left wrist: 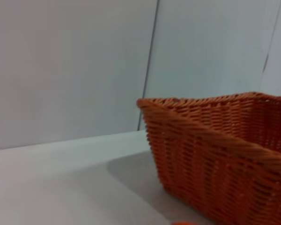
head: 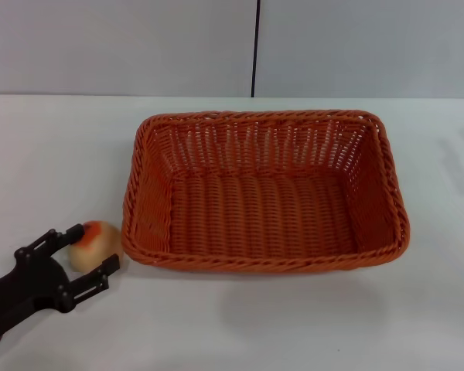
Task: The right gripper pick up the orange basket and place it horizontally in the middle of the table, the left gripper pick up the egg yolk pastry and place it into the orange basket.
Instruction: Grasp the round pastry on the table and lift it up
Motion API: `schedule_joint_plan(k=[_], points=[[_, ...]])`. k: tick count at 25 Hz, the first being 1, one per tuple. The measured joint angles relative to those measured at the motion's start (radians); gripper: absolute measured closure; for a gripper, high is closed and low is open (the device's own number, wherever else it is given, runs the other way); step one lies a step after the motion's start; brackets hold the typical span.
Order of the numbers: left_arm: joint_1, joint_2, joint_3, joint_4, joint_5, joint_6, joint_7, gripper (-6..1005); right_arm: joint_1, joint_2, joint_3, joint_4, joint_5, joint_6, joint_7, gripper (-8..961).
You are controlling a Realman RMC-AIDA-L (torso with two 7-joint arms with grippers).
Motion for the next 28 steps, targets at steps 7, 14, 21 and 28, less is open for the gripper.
schedule_joint_plan(k=[7,14,21,28], points=[[-0.011,0.001,0.001,-0.008,-0.004,-0.03,0.002,208,0.002,-0.001,0.0,0.001,0.0,0.004,0.001,488],[0.017,0.004,-0.008,0.0,-0.049,-0.025,0.071,451,0.011,-0.003,0.0,0.003,0.0,0.008,0.001,488],[0.035,0.007,-0.01,0.013,-0.15,0.036,0.068,650,0.019,-0.003,0.001,0.004,0.0,0.009,0.001,488],[0.017,0.009,-0.01,0.076,-0.248,0.186,-0.018,764,0.028,-0.002,0.0,0.005,0.0,0.009,0.001,488]])
